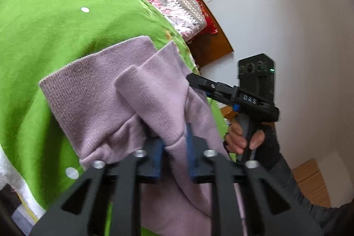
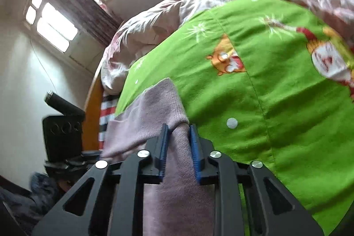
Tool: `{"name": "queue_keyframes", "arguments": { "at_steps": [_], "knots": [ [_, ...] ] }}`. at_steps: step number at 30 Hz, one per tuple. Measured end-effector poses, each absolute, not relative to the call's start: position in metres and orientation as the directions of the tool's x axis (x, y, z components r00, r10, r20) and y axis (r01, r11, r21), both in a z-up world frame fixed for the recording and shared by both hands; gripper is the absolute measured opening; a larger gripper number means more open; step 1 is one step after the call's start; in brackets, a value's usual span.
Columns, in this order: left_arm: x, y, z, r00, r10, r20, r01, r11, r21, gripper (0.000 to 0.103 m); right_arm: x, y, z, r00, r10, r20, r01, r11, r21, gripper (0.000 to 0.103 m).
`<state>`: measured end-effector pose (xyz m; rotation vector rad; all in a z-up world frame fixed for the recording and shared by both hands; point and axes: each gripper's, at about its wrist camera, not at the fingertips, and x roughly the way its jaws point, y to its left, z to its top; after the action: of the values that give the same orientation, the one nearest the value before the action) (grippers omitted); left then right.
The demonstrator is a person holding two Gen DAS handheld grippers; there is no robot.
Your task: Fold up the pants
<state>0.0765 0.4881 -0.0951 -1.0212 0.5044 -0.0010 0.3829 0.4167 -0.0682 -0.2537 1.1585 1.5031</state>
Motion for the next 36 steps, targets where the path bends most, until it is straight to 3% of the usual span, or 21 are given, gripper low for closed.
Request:
{"name": "queue_keyframes", "arguments": {
  "at_steps": [4, 10, 11, 13, 17, 19, 22, 26, 28, 29, 31, 32, 33, 36],
  "knots": [
    [0.068, 0.482, -0.061, 0.909, -0.178, -0.376, -0.211, 0.581, -0.786, 0.008, 0.363, 0.398, -0.010, -0.223, 0.715, -0.663, -0.892, 0.125, 0.435, 0.012],
    [0.027, 0.484, 0.037, 0.968, -0.171, -0.184, -0.037, 0.627, -0.778, 0.009, 0.331, 0.388, 0.085, -0.196, 0.818, -0.541, -0.927, 0.026, 0.375, 0.012],
    [0.023, 0.487, 0.039, 0.966, -0.164, -0.198, -0.052, 0.630, -0.775, 0.009, 0.330, 0.390, 0.083, -0.189, 0.815, -0.547, -0.929, 0.031, 0.368, 0.012],
    [0.026, 0.496, 0.019, 0.943, -0.110, -0.314, -0.177, 0.634, -0.753, 0.010, 0.332, 0.409, 0.051, -0.209, 0.764, -0.610, -0.913, 0.071, 0.401, 0.012],
    [0.039, 0.511, -0.073, 0.854, -0.129, -0.503, -0.371, 0.526, -0.765, 0.010, 0.324, 0.442, -0.050, -0.208, 0.582, -0.786, -0.912, 0.174, 0.370, 0.012],
    [0.038, 0.516, -0.103, 0.855, -0.160, -0.494, -0.369, 0.482, -0.794, 0.011, 0.328, 0.442, -0.069, -0.223, 0.593, -0.774, -0.893, 0.194, 0.405, 0.012],
    [0.035, 0.519, -0.105, 0.879, -0.161, -0.449, -0.329, 0.475, -0.816, 0.014, 0.334, 0.439, -0.065, -0.238, 0.622, -0.746, -0.871, 0.204, 0.447, 0.012],
    [0.044, 0.509, -0.095, 0.849, -0.135, -0.510, -0.363, 0.553, -0.750, 0.014, 0.323, 0.443, -0.063, -0.196, 0.599, -0.776, -0.901, 0.202, 0.384, 0.013],
    [0.043, 0.510, -0.096, 0.848, -0.138, -0.512, -0.369, 0.541, -0.756, 0.016, 0.320, 0.445, -0.063, -0.209, 0.600, -0.772, -0.893, 0.205, 0.401, 0.024],
    [0.041, 0.510, -0.094, 0.848, -0.132, -0.513, -0.376, 0.532, -0.759, 0.026, 0.322, 0.443, -0.062, -0.226, 0.610, -0.760, -0.885, 0.198, 0.422, 0.029],
    [0.035, 0.514, -0.086, 0.843, -0.088, -0.530, -0.413, 0.524, -0.745, 0.052, 0.325, 0.434, -0.059, -0.228, 0.627, -0.745, -0.870, 0.213, 0.444, 0.061],
    [0.030, 0.510, -0.076, 0.833, -0.033, -0.553, -0.458, 0.520, -0.721, 0.068, 0.325, 0.427, -0.054, -0.210, 0.629, -0.749, -0.872, 0.226, 0.434, 0.070],
    [0.024, 0.505, -0.067, 0.815, 0.028, -0.579, -0.505, 0.527, -0.684, 0.074, 0.325, 0.418, -0.046, -0.178, 0.634, -0.753, -0.879, 0.241, 0.411, 0.075],
    [0.019, 0.476, -0.032, 0.837, 0.094, -0.540, -0.476, 0.613, -0.631, 0.077, 0.318, 0.382, -0.018, -0.103, 0.655, -0.749, -0.902, 0.255, 0.347, 0.075]
  ]
}}
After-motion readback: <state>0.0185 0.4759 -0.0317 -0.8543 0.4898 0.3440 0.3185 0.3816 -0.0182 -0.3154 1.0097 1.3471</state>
